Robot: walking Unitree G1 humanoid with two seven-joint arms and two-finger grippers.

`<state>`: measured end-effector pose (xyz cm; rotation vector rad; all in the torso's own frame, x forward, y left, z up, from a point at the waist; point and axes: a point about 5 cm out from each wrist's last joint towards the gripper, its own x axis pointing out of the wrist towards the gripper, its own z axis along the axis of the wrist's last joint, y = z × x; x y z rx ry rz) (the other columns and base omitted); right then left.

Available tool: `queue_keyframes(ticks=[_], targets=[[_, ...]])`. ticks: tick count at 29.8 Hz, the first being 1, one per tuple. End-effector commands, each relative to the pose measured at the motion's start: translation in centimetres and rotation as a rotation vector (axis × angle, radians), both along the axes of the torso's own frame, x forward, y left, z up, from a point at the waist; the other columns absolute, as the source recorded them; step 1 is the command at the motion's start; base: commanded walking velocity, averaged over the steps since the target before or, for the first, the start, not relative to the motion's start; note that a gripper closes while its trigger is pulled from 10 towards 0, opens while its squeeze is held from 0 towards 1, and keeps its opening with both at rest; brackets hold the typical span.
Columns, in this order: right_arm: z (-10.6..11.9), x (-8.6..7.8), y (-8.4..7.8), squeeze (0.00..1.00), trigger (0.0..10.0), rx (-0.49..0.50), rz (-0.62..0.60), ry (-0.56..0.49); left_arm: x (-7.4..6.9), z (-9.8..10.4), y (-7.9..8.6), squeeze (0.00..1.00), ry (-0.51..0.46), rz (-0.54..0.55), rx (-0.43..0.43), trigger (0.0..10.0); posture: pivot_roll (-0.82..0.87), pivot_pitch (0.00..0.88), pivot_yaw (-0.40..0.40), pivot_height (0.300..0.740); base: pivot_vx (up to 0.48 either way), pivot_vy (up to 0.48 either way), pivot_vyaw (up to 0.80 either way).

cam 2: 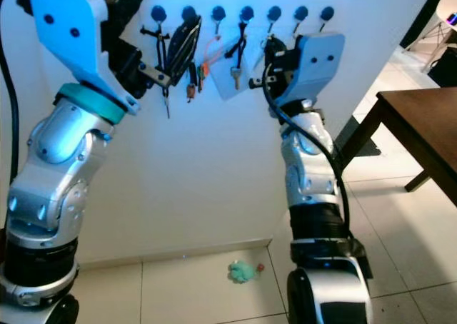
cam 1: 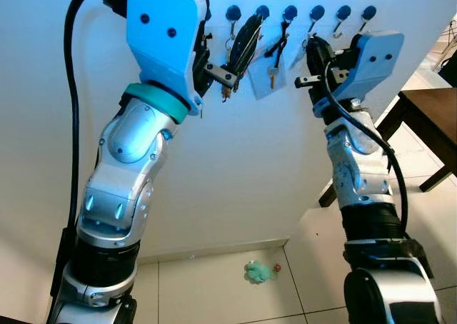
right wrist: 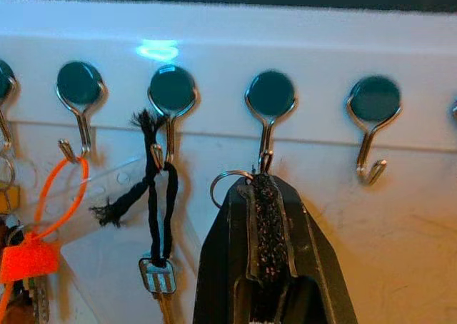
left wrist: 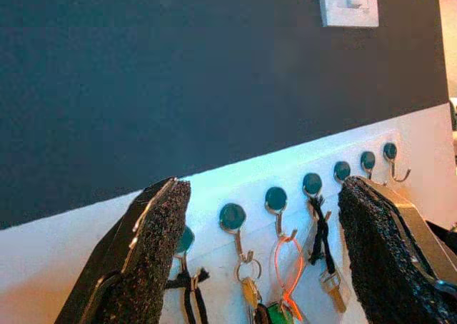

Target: Hang keys on a hook

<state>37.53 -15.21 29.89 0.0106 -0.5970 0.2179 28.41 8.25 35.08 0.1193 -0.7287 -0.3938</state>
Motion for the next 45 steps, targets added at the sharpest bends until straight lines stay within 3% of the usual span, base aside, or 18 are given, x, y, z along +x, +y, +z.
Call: queue_keyframes(ticks=[1, 17, 25, 31, 35, 36, 39, 45], targets=[[1.3, -0.1, -0.2, 0.0, 10.0, 0.002, 0.004, -0.054, -0.4, 0.0, -0.2, 0.0, -0.001, -0.02, -0.001, 10.0, -0.12, 0.089, 0.019, 0.74, 0.0, 0.0, 0.0], [2.0, -1.2, 0.5, 0.0, 10.0, -0.049, 0.049, -0.135, -0.4, -0.1, -0.2, 0.0, 0.018, -0.019, -0.004, 10.0, -0.12, 0.094, 0.021, 0.74, 0.0, 0.0, 0.0], [2.4, -2.4, -0.6, 0.0, 10.0, -0.055, -0.014, -0.188, -0.4, -0.2, -0.3, 0.0, 0.025, -0.024, -0.003, 10.0, -0.13, 0.097, 0.025, 0.74, 0.0, 0.0, 0.0], [2.6, -2.3, -1.0, 0.0, 10.0, -0.062, -0.027, -0.192, -0.3, -0.2, -0.3, 0.0, 0.026, -0.029, -0.002, 10.0, -0.13, 0.091, 0.032, 0.74, 0.0, 0.0, 0.0], [2.4, -2.2, -0.9, 0.0, 10.0, -0.07, -0.014, -0.173, -0.3, -0.2, -0.3, 0.0, 0.026, -0.029, -0.002, 10.0, -0.13, 0.091, 0.032, 0.74, 0.0, 0.0, 0.0], [0.9, -1.8, -0.7, 0.0, 10.0, -0.066, -0.005, -0.113, -0.3, -0.3, -0.3, 0.0, 0.027, -0.026, -0.002, 10.0, -0.13, 0.088, 0.03, 0.74, 0.0, 0.0, 0.0], [-0.5, -1.7, -0.7, 0.0, 10.0, -0.041, -0.012, -0.056, -0.3, -0.3, -0.2, 0.0, 0.028, -0.024, -0.001, 10.0, -0.13, 0.084, 0.025, 0.74, 0.0, 0.0, 0.0], [-2.3, -1.6, -0.6, 0.0, 10.0, 0.0, -0.019, 0.009, -0.8, 0.1, -0.5, 0.0, 0.019, -0.023, 0.001, 10.0, -0.12, 0.081, 0.027, 0.74, 0.0, 0.0, 0.0]])
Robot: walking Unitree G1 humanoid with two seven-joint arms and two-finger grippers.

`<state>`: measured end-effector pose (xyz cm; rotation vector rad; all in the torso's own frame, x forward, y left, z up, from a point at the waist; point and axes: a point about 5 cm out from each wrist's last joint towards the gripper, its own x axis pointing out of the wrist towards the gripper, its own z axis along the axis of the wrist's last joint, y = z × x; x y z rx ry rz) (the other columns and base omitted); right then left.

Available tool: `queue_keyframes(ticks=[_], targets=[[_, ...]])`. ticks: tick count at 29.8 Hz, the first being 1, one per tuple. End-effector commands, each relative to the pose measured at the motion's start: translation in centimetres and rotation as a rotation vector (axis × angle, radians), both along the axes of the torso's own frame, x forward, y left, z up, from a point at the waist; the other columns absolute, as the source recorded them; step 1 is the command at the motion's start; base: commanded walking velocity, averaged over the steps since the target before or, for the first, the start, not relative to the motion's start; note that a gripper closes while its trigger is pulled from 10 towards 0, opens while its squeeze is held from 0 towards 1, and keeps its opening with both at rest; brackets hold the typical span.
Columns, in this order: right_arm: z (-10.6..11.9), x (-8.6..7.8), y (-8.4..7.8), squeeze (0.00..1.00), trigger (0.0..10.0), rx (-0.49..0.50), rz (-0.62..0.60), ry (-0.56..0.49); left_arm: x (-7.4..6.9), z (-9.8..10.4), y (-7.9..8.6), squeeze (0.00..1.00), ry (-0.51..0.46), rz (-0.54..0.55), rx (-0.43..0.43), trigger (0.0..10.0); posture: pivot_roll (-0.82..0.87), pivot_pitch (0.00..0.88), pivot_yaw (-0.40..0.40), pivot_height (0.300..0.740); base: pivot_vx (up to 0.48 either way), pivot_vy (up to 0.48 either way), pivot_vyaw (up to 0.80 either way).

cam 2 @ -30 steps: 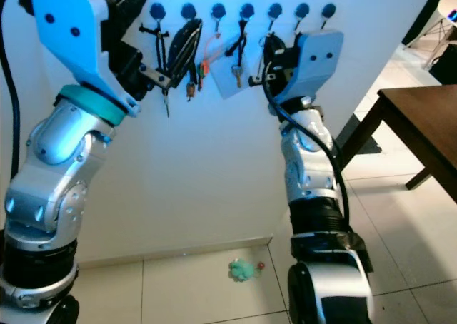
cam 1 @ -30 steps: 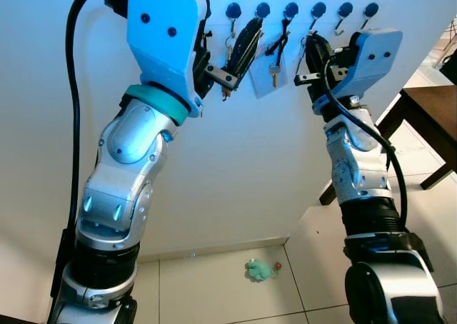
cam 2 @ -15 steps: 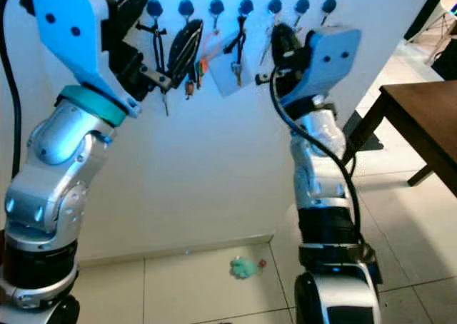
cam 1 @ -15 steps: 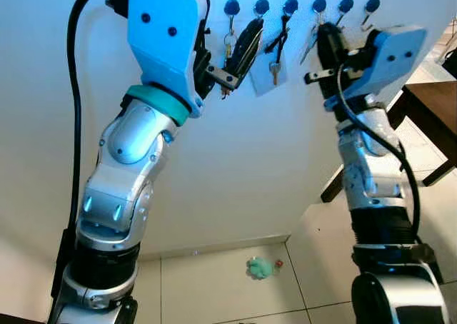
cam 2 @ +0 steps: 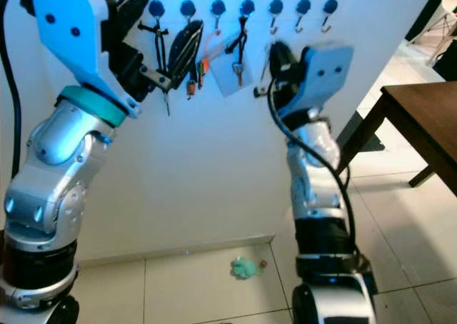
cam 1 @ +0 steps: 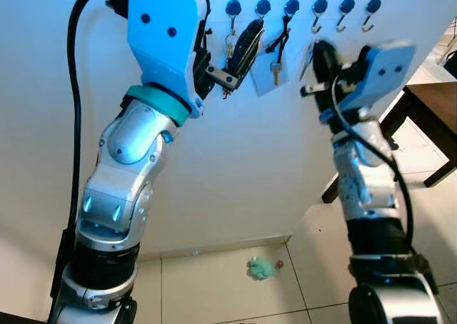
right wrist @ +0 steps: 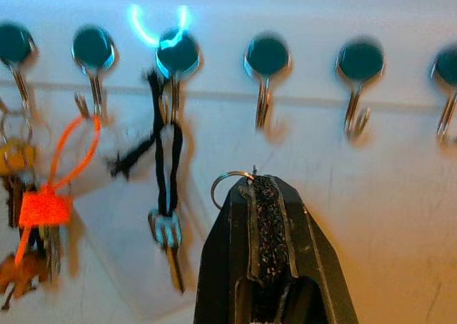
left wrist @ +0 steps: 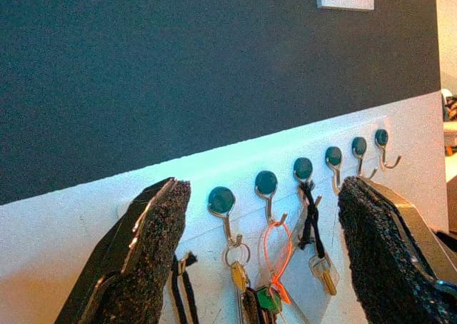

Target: Hang keys on a hook

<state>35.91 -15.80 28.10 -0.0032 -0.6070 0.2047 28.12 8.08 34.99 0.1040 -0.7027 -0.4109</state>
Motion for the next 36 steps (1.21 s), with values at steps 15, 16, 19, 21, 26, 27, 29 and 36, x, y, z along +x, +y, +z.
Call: queue_keyframes(ticks=[15, 16, 19, 21, 26, 27, 29, 36], targets=[[2.3, -1.1, 0.0, 0.0, 10.0, -0.034, 0.002, -0.098, -1.6, 0.8, -0.9, 0.0, -0.02, -0.015, -0.001, 10.0, -0.13, 0.088, 0.032, 0.74, 0.0, 0.0, 0.0], [2.7, -1.2, 0.0, 0.0, 10.0, -0.035, 0.002, -0.112, -1.6, 0.8, -0.9, 0.0, -0.018, -0.014, -0.001, 10.0, -0.13, 0.088, 0.032, 0.74, 0.0, 0.0, 0.0], [3.3, -1.3, -0.1, 0.0, 10.0, -0.035, -0.001, -0.131, -1.7, 0.8, -0.9, 0.0, -0.015, -0.014, -0.001, 10.0, -0.13, 0.091, 0.034, 0.74, 0.0, 0.0, 0.0], [3.6, -1.2, -0.5, 0.0, 10.0, -0.025, -0.011, -0.134, -1.8, 0.9, -0.9, 0.0, -0.015, -0.013, -0.001, 10.0, -0.13, 0.091, 0.034, 0.74, 0.0, 0.0, 0.0], [3.5, -0.8, -0.8, 0.0, 10.0, -0.01, -0.027, -0.118, -1.9, 0.9, -0.9, 0.0, -0.015, -0.013, -0.003, 10.0, -0.13, 0.091, 0.034, 0.74, 0.0, 0.0, 0.0], [3.4, -0.6, -1.0, 0.0, 10.0, -0.003, -0.034, -0.11, -1.9, 1.0, -0.9, 0.0, -0.015, -0.012, -0.003, 10.0, -0.13, 0.092, 0.035, 0.74, 0.0, 0.0, 0.0], [3.4, -0.6, -1.0, 0.0, 10.0, -0.003, -0.034, -0.11, -1.9, 1.0, -0.9, 0.0, -0.015, -0.012, -0.003, 10.0, -0.13, 0.092, 0.035, 0.74, 0.0, 0.0, 0.0], [3.4, 0.0, -1.7, 0.0, 10.0, 0.017, -0.059, -0.086, -2.0, 1.0, -0.9, 0.0, -0.012, -0.008, -0.003, 10.0, -0.12, 0.095, 0.033, 0.74, 0.0, 0.0, 0.0]])
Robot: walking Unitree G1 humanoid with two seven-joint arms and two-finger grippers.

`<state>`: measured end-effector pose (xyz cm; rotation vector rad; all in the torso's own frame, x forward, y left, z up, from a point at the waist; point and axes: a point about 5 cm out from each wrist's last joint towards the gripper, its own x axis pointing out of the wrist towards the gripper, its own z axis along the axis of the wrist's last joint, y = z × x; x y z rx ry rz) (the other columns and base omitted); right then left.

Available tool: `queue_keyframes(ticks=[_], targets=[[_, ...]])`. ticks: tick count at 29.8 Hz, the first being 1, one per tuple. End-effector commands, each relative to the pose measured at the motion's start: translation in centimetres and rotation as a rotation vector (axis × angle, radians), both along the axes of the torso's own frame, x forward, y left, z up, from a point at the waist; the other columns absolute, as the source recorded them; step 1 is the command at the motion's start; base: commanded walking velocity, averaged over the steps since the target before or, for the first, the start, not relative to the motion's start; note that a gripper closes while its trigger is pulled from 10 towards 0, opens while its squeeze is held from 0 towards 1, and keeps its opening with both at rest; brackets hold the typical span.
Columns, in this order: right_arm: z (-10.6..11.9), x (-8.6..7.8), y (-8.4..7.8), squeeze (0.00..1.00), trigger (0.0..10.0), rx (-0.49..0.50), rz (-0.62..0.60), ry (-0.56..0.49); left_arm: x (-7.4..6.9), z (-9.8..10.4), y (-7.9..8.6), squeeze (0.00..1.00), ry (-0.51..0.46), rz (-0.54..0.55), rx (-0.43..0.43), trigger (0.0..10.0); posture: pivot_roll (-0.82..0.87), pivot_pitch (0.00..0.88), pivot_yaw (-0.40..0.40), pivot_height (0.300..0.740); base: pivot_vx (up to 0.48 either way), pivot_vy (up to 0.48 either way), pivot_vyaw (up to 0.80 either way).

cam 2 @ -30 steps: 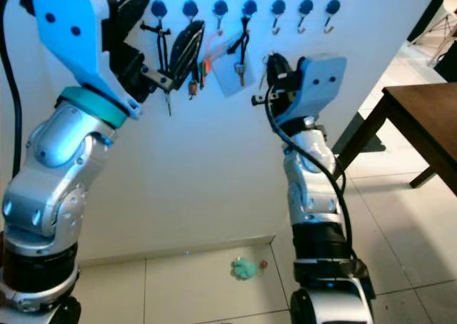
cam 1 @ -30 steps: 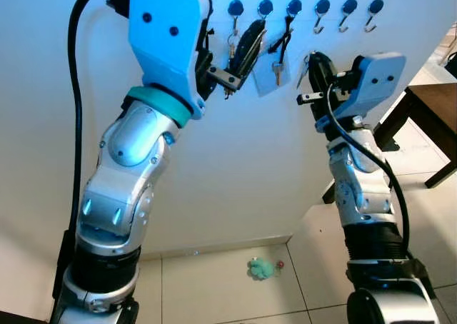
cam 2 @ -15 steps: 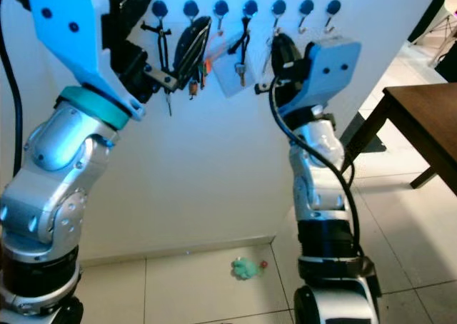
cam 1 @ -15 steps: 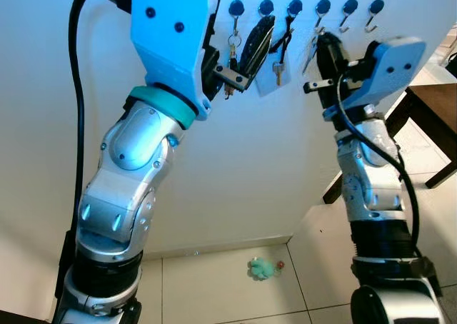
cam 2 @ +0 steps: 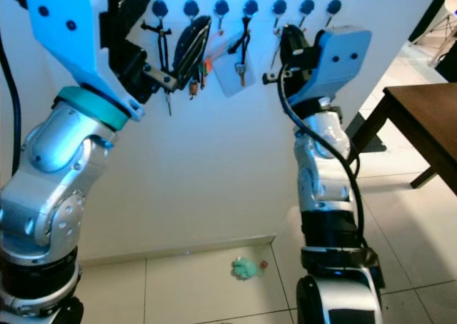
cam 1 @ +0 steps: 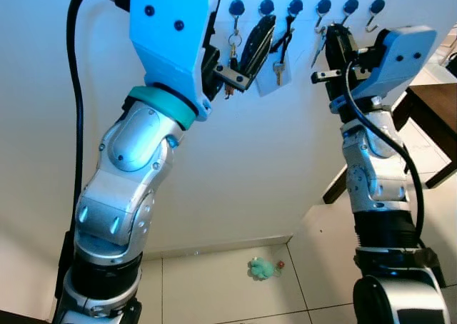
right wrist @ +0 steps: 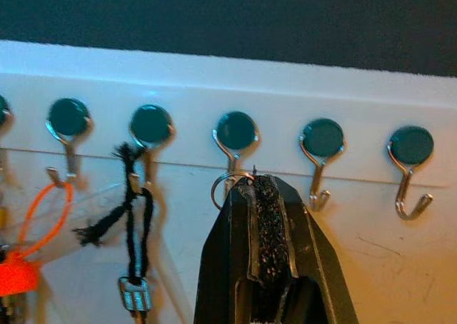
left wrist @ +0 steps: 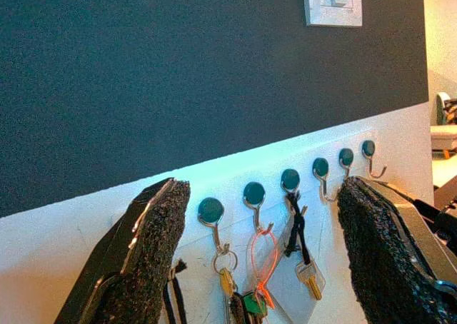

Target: Hang keys on a hook

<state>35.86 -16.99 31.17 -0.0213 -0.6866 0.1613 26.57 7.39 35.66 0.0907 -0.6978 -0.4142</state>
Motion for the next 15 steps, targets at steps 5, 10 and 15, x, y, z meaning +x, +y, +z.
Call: queue_keyframes(ticks=[5, 10, 15], targets=[[0.12, 0.11, -0.75, 0.0, 10.0, 0.011, -0.022, 0.004, -0.53, 0.33, -0.12, 0.0, -0.017, 0.0, 0.006, 10.0, -0.12, 0.097, 0.036, 0.74, 0.0, 0.0, 0.0], [0.39, 0.24, -0.85, 0.0, 10.0, 0.009, -0.023, -0.002, -0.56, 0.33, -0.09, 0.0, -0.015, -0.001, 0.005, 10.0, -0.12, 0.097, 0.038, 0.74, 0.0, 0.0, 0.0], [0.66, 0.49, -0.84, 0.0, 10.0, 0.006, -0.022, -0.007, -0.61, 0.34, -0.08, 0.0, -0.014, -0.002, 0.005, 10.0, -0.12, 0.097, 0.035, 0.74, 0.0, 0.0, 0.0]])
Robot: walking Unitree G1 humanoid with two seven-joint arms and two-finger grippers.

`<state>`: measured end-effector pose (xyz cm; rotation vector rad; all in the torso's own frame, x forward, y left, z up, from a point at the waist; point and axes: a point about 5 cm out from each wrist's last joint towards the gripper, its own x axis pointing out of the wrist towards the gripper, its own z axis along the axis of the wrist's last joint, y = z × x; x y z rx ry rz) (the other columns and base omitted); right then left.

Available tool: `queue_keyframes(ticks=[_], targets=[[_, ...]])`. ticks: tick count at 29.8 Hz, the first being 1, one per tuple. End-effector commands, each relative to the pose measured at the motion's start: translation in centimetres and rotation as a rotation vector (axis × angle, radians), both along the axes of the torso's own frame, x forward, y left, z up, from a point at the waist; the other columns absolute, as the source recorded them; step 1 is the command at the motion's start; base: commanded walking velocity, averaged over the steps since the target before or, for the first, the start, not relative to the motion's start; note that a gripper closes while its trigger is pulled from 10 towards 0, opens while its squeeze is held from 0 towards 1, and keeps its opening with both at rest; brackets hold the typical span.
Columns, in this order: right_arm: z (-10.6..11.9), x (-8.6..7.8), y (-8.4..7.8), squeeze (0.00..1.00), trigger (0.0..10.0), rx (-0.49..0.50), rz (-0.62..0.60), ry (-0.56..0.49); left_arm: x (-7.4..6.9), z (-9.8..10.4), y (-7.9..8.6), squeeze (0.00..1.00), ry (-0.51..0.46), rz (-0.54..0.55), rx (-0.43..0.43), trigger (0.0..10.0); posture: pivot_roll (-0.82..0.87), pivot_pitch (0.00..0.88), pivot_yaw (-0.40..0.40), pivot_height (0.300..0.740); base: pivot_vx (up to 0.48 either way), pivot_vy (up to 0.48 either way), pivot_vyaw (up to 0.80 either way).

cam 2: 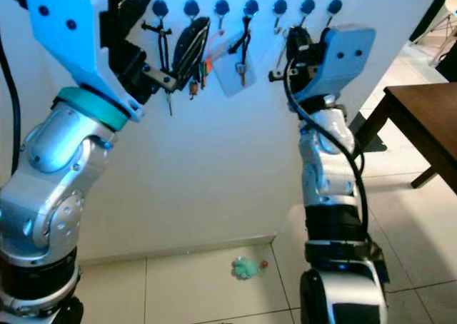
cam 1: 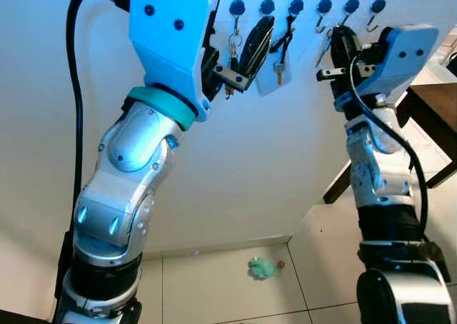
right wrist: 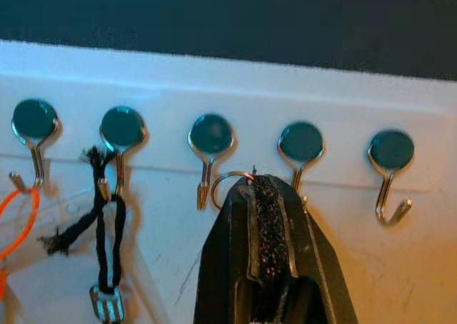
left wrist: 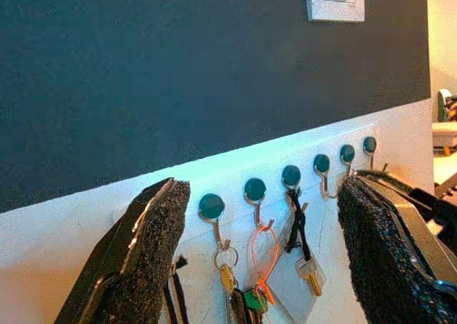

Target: Hang keys on a hook

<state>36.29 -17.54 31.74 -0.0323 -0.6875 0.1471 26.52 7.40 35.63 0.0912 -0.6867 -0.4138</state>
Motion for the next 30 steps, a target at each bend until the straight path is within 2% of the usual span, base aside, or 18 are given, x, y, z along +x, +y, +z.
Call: queue_keyframes(ticks=[1, 22, 30], targets=[[0.0, 0.1, -0.3, 0.0, 10.0, 0.011, -0.005, -0.001, -0.6, 0.4, -0.1, 0.0, -0.024, -0.002, 0.003, 10.0, -0.12, 0.097, 0.035, 0.74, 0.0, 0.0, 0.0], [-0.1, 1.0, 0.5, 0.0, 10.0, -0.029, 0.029, 0.042, -0.7, 0.4, 0.0, 0.0, -0.021, 0.001, 0.002, 10.0, -0.11, 0.102, 0.034, 0.74, 0.0, 0.0, 0.0], [-1.3, 0.8, 0.7, 0.0, 10.0, -0.057, 0.037, 0.069, -0.7, 0.4, 0.0, 0.0, -0.019, 0.002, 0.002, 10.0, -0.12, 0.104, 0.033, 0.74, 0.0, 0.0, 0.0]])
